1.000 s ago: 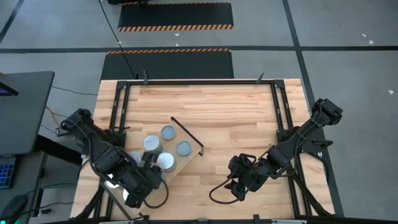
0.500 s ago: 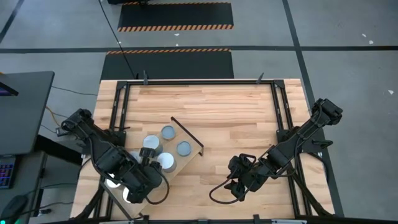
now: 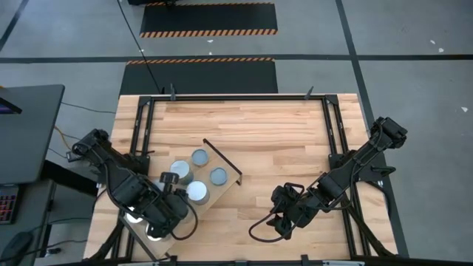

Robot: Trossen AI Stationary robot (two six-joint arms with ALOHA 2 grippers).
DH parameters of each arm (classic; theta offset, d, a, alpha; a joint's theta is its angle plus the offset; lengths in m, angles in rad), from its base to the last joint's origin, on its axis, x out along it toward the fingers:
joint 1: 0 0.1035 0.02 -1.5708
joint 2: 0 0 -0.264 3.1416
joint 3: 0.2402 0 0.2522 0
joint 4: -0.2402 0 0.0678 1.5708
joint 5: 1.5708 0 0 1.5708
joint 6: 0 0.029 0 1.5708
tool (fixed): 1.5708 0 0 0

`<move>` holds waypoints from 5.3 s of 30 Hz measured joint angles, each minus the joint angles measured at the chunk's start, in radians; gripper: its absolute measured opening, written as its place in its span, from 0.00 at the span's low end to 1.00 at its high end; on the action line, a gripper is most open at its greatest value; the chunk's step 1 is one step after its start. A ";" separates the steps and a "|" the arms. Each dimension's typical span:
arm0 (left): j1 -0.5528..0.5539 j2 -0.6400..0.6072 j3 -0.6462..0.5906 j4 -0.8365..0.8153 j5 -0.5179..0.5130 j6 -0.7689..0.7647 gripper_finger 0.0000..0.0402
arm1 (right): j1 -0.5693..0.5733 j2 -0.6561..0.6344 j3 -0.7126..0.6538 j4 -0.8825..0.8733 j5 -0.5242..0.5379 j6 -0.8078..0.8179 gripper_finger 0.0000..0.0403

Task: Pick and place cans onto a shelf
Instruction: Adjust the canned peaches on the shelf, then return to Home Position

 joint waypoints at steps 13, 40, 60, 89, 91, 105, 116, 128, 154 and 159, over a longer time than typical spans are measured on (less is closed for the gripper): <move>-0.005 -0.001 0.004 0.015 0.000 0.007 0.01 | 0.000 0.000 0.000 0.000 -0.019 -0.010 0.59; 0.109 -0.415 -0.182 0.761 -0.421 0.345 0.00 | -0.170 0.000 0.000 0.454 0.190 -0.784 0.08; 0.516 -0.857 -0.564 1.145 -0.776 0.399 0.04 | -0.672 -0.269 0.001 0.552 -0.499 -1.159 0.02; 0.531 -1.298 -1.138 1.535 -0.358 0.576 0.06 | -0.678 -0.664 -0.368 0.570 -0.378 -1.076 0.05; 0.531 -1.341 -1.178 1.537 -0.344 0.573 0.06 | -0.680 -0.691 -0.424 0.573 -0.361 -1.028 0.05; 0.531 -1.614 -1.438 1.558 -0.140 0.573 0.06 | -0.680 -0.746 -0.861 1.163 -0.320 -0.930 0.05; 0.531 -1.611 -1.442 1.373 -0.232 0.641 0.06 | -0.674 -0.754 -1.183 1.659 -0.324 -0.854 0.05; 0.531 -1.613 -1.442 1.232 -0.274 0.631 0.06 | -0.709 -0.812 -1.236 1.751 -0.469 -0.758 0.05; 0.531 -1.613 -1.442 1.191 -0.122 0.598 0.06 | -1.241 -1.528 -1.194 0.926 -0.694 -0.741 0.06; 0.531 -1.614 -1.495 1.266 -0.085 0.605 0.06 | -1.293 -1.504 -1.211 0.803 -0.667 -0.773 0.06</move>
